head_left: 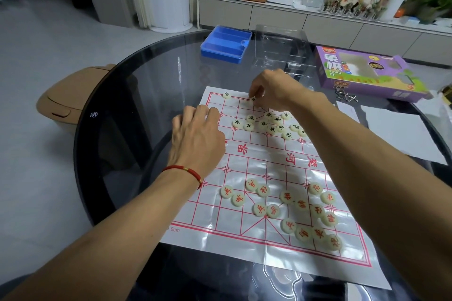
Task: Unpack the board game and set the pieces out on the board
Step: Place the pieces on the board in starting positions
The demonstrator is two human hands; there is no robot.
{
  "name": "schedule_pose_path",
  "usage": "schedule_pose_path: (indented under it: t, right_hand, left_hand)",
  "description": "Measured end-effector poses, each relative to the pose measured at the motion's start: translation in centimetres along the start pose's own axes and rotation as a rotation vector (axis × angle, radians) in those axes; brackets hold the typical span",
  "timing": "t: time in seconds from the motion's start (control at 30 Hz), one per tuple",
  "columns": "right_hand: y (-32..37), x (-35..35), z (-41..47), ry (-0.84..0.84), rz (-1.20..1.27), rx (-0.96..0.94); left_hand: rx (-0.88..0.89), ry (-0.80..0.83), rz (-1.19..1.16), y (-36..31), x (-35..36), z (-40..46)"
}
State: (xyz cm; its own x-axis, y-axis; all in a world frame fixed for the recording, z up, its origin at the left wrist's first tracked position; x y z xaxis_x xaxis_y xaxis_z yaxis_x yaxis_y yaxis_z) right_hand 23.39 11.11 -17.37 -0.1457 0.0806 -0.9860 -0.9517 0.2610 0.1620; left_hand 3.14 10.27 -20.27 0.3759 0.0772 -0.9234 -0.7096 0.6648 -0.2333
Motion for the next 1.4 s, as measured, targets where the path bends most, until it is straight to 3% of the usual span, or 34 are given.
schedule_pose_path:
  t: [0.43,0.8,1.13,1.4]
  right_hand:
    - [-0.1,-1.5,-0.7,-0.009,-0.028,-0.057]
    - [-2.5,-3.8,-6.9,-0.025,-0.062,-0.055]
    - [-0.9,-2.5,-8.4,-0.122,-0.039,-0.115]
    - [4.8,-0.4,-8.0,-0.110,-0.054,-0.265]
  left_hand:
    - [0.004,-0.008,-0.006,0.1,0.2,0.1]
    - [-0.004,-0.015,-0.016,0.0,0.0,0.1]
    - [-0.008,-0.024,-0.019,0.1,0.0,0.1]
    - [0.004,-0.034,0.006,0.1,0.0,0.0]
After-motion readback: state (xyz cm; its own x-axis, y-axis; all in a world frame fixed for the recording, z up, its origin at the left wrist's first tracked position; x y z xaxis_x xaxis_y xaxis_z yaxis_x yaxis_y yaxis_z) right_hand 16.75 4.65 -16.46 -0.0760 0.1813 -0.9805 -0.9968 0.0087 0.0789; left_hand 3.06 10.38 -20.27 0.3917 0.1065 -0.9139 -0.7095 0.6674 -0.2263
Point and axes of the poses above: each hand's wrist, its own z-axis towards the middle knuckle, its own x-axis out of the palm, y = z × x, the point moved 8 cm from there along z, towards the middle knuckle, and after that the axes turned 2 degrees about -y, right-handed, at the moved point
